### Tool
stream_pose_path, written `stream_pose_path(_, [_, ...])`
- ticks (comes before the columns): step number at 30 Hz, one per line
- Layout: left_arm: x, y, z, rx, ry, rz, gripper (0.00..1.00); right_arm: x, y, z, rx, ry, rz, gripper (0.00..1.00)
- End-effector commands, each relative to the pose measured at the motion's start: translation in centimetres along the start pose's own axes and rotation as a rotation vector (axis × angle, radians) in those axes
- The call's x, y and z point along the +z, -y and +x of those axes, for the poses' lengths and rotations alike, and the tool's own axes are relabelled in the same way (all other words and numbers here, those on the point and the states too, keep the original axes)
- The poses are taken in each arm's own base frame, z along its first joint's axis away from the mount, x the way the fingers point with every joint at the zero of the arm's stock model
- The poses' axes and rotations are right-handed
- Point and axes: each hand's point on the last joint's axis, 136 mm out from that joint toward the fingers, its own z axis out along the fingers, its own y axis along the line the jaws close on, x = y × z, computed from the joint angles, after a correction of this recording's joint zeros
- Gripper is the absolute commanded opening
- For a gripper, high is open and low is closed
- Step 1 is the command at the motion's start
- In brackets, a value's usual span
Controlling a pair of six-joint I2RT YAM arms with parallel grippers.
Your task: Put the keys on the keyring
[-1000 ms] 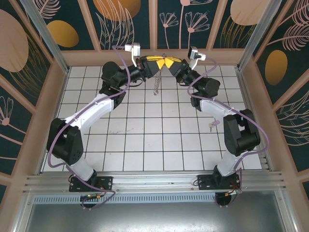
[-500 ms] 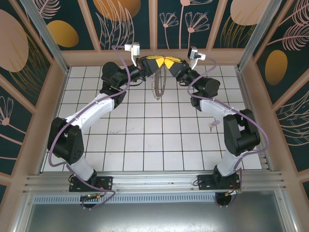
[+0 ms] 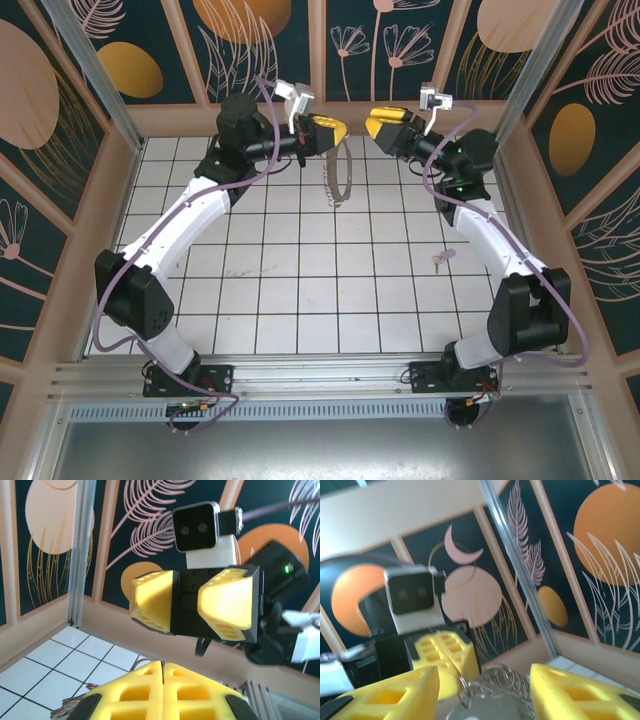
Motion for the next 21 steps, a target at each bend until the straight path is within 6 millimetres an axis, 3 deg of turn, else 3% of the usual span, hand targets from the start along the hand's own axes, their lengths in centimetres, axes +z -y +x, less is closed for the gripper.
stream_pose_path(1, [-0.1, 1.3, 1.2, 0.085, -0.103, 0.058, 0.00, -0.4, -0.9, 2.6, -0.069, -0.156, -0.026, 0.48])
stream_pose_path(6, [-0.2, 2.3, 0.9, 0.105, -0.131, 0.110, 0.00, -0.7, -1.8, 3.6, -0.085, -0.195, -0.078, 0.46])
stream_pose_path(7, [0.3, 1.6, 1.9, 0.081, -0.148, 0.118, 0.00, -0.8, -1.9, 3.8, -0.089, -0.197, -0.091, 0.46])
stream_pose_path(9, [0.4, 1.8, 2.0, 0.072, -0.151, 0.137, 0.00, -0.8, -2.0, 4.0, -0.089, -0.197, -0.106, 0.46])
stream_pose_path(21, [0.6, 2.7, 1.4, 0.038, -0.118, 0.207, 0.00, -0.2, -2.4, 5.9, -0.069, -0.226, -0.174, 0.44])
